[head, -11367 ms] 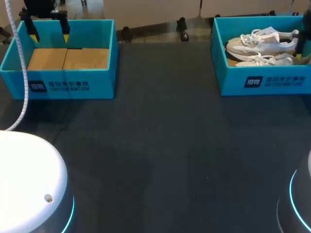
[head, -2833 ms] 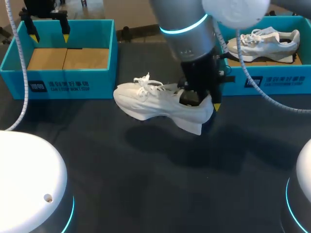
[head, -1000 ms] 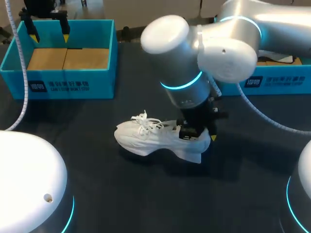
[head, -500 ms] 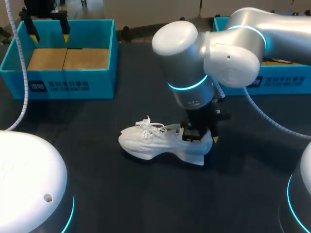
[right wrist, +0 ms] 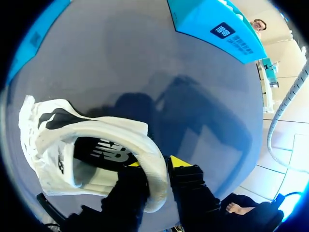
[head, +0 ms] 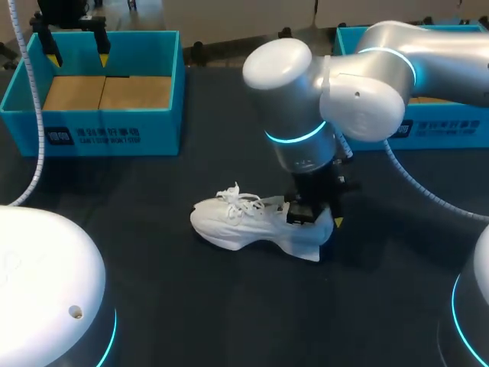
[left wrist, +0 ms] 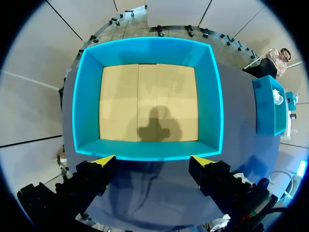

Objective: Take the shoe out of the shoebox, open the shoe tongue, remove and reinsert the insole, then place the shoe into the shoebox

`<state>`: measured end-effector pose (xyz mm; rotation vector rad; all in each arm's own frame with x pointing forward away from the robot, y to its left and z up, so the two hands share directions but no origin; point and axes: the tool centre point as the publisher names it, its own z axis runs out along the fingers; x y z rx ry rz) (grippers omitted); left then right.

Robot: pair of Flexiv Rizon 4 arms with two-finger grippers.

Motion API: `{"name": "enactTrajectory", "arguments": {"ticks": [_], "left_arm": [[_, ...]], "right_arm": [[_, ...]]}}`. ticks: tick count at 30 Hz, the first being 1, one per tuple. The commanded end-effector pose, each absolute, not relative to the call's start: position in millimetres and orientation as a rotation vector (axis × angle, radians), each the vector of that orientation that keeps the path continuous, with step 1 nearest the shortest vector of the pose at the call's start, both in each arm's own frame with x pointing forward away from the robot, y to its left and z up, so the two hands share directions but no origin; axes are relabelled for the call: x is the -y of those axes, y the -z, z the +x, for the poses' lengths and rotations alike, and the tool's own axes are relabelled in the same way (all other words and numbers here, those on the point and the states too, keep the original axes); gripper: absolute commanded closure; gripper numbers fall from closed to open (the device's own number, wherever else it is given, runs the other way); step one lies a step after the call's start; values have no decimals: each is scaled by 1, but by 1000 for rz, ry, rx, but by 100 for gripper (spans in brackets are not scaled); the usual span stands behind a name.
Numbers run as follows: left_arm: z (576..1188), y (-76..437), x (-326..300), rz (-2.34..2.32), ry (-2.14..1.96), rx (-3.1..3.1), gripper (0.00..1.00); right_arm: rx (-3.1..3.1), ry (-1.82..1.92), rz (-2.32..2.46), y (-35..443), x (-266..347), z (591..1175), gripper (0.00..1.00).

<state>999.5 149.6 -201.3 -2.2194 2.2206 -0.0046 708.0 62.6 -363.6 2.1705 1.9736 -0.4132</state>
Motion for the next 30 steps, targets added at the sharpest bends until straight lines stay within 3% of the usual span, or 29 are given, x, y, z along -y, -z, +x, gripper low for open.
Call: {"name": "enactTrajectory", "arguments": {"ticks": [1, 7, 16, 27, 30], "left_arm": [[1000, 201, -150, -2220, 2, -2220, 0], [1000, 201, -150, -2220, 2, -2220, 0], [1000, 201, -150, -2220, 2, -2220, 0], [1000, 201, -150, -2220, 2, -2220, 0], [1000, 201, -150, -2220, 2, -2220, 0]], "right_arm": [[-1974, 402, 2173, 360, -59, 707, 74], [-1968, 379, 2151, 343, -58, 709, 63], [-2125, 213, 1990, 306, -69, 710, 59], [-2264, -45, 1804, 297, -70, 708, 57], [-2366, -135, 1639, 290, -74, 703, 52]]}}
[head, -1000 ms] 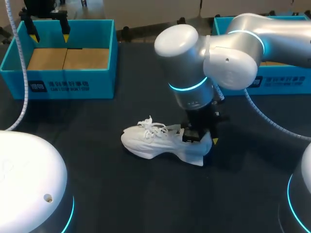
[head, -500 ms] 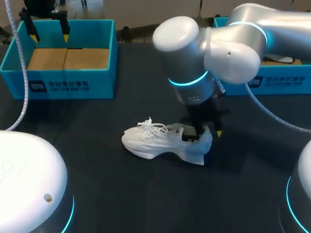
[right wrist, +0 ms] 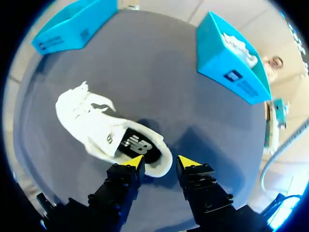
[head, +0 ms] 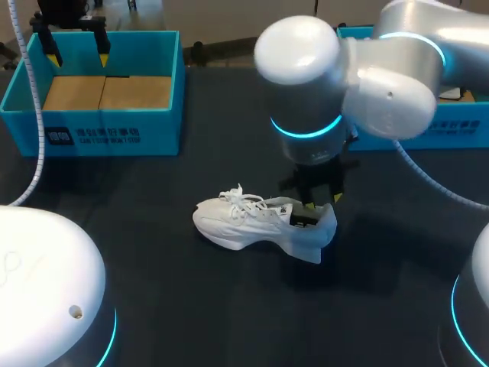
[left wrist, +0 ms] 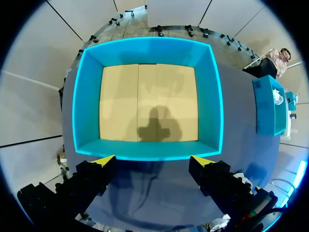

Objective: Take the shoe out of the shoebox, open the shoe tongue, remove and reinsert the insole, then place the shoe into the shoebox

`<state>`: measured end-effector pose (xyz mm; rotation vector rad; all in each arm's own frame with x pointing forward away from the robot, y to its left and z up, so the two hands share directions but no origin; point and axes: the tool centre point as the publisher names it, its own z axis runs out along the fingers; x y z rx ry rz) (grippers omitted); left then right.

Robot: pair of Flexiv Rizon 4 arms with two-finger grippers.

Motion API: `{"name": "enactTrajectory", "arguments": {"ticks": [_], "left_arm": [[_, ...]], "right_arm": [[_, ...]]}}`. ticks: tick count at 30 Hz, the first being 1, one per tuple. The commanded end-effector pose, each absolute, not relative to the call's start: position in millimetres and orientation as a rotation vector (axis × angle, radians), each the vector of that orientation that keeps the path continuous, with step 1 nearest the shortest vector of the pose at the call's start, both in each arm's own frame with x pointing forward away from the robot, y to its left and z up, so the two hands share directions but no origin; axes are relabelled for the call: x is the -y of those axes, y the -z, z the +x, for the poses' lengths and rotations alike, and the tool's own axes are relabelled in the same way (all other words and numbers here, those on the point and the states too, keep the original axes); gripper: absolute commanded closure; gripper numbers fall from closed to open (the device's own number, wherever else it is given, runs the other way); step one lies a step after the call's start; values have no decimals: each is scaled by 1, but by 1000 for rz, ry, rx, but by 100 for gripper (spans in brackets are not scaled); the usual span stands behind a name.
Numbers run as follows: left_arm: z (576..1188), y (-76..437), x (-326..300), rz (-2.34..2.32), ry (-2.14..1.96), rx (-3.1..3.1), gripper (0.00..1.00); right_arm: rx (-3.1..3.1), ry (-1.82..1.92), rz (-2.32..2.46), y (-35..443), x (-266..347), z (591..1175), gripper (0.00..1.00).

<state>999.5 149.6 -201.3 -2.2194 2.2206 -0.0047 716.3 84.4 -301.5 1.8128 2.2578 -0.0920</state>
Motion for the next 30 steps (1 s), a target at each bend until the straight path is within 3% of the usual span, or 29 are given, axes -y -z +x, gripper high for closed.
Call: {"name": "enactTrajectory", "arguments": {"ticks": [1, 2, 4, 5, 18, 30], "left_arm": [[1000, 201, -150, -2220, 2, -2220, 0], [1000, 201, -150, -2220, 2, -2220, 0], [1000, 201, -150, -2220, 2, -2220, 0], [1000, 201, -150, -2220, 2, -2220, 0], [1000, 201, -150, -2220, 2, -2220, 0], [1000, 201, -150, -2220, 2, -2220, 0]], "right_arm": [[-2389, -158, 1593, 288, -76, 702, 50], [-2419, -190, 1547, 286, -77, 701, 38], [-2477, -227, 1450, 281, -80, 700, 4], [-2504, -243, 1405, 280, -81, 700, 0], [-2809, -380, 872, 263, -90, 699, 0], [-2823, -320, 881, 264, -92, 702, 0]]}}
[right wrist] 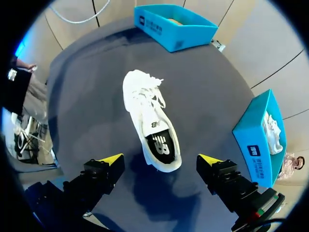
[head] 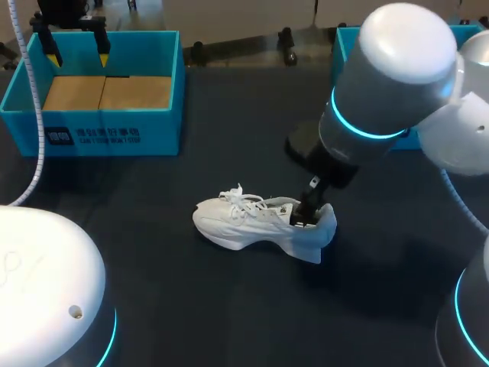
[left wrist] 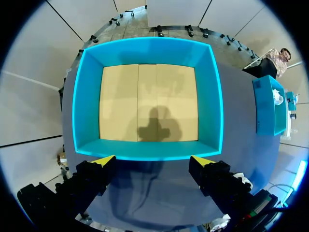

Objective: Take the shoe out of the shoebox, open the shoe tongue, remove and reinsert the insole, then place the shoe into the shoebox

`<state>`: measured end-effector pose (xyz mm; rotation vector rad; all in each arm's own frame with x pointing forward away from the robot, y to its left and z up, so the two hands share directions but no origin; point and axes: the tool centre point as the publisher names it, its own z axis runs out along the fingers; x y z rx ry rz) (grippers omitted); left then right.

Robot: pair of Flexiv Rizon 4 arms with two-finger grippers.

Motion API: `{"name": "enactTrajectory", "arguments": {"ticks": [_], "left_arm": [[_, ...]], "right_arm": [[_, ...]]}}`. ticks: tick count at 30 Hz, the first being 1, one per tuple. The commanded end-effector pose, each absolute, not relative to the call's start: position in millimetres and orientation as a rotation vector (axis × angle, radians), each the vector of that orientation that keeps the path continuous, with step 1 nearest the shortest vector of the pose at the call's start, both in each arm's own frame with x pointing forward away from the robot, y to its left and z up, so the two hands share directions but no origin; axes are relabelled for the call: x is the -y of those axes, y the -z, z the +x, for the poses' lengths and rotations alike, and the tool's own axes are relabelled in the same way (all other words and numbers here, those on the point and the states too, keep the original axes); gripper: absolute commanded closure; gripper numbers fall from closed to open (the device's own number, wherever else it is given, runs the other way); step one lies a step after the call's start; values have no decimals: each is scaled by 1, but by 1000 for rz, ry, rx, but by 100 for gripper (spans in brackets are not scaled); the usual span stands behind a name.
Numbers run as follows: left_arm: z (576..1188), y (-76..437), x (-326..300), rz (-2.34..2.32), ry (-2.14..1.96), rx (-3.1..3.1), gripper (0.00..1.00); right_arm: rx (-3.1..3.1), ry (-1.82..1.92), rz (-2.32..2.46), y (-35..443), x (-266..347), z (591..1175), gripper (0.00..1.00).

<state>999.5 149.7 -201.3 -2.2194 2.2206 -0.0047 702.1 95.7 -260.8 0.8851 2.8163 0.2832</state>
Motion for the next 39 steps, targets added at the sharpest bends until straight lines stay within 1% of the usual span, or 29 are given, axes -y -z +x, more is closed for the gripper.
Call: {"name": "enactTrajectory", "arguments": {"ticks": [1, 17, 19, 21, 24, 27, 39], "left_arm": [[1000, 201, -150, -2220, 2, -2220, 0], [1000, 201, -150, -2220, 2, -2220, 0], [1000, 201, -150, -2220, 2, -2220, 0], [1000, 201, -150, -2220, 2, -2220, 0], [1000, 201, -150, -2220, 2, -2220, 0], [1000, 201, -150, -2220, 2, -2220, 0], [1000, 201, -150, -2220, 2, -2220, 0]], "right_arm": [[-2823, -320, 881, 264, -92, 702, 0], [-2823, -320, 881, 264, -92, 702, 0], [-2838, -338, 798, 263, -92, 704, 0], [-2822, -442, 731, 263, -89, 705, 0], [-2840, -430, 628, 260, -80, 706, 0], [-2843, -495, 502, 256, -73, 708, 0], [-2865, -658, 170, 268, -41, 694, 0]]}}
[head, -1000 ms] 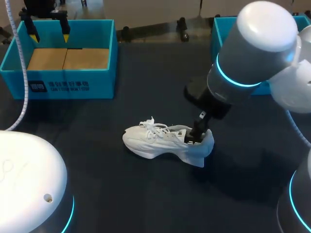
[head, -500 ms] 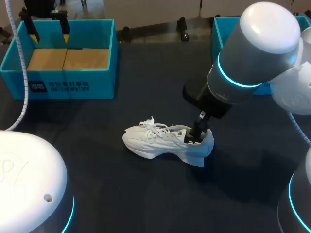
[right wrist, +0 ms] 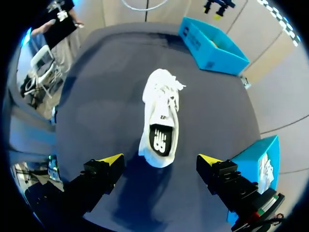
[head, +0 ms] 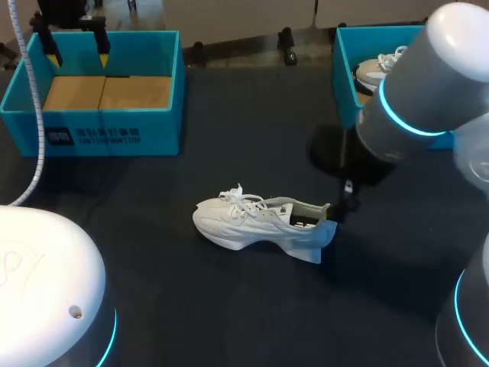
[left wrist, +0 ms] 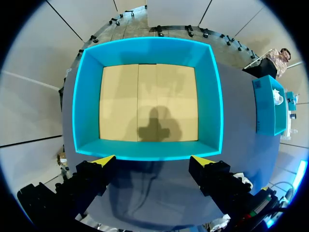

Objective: Take the shoe out of the shoebox, open the shoe tongue, remove and reinsert the insole, then place the shoe into the shoebox

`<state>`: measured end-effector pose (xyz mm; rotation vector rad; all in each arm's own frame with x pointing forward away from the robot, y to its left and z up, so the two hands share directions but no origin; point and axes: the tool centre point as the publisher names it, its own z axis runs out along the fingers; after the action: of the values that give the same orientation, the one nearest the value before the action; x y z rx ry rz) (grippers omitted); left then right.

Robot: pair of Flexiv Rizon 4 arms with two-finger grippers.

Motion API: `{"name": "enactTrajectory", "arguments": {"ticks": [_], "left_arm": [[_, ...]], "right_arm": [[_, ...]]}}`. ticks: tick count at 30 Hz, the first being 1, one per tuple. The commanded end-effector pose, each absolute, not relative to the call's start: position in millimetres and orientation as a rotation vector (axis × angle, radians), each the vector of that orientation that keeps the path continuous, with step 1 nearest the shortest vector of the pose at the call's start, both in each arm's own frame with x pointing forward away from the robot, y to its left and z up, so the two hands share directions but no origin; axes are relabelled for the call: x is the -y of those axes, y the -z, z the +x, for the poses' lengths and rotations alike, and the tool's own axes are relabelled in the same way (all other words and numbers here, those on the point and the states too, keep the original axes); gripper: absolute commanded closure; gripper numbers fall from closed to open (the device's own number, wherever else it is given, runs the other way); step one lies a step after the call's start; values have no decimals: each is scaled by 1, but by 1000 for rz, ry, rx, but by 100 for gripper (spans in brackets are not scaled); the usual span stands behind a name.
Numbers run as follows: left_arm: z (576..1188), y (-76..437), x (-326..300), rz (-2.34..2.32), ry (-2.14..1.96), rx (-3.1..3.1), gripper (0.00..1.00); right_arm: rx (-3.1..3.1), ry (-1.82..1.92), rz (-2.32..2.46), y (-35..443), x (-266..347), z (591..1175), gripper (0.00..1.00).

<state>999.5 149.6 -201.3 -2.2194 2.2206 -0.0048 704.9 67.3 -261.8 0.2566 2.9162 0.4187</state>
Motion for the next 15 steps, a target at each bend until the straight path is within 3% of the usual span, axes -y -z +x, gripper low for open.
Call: {"name": "enactTrajectory", "arguments": {"ticks": [1, 15], "left_arm": [[1000, 201, -150, -2220, 2, -2220, 0], [1000, 201, -150, -2220, 2, -2220, 0]], "right_arm": [[-2859, -674, 143, 270, -38, 693, 0], [-2756, -985, -107, 296, 4, 699, 0]]}}
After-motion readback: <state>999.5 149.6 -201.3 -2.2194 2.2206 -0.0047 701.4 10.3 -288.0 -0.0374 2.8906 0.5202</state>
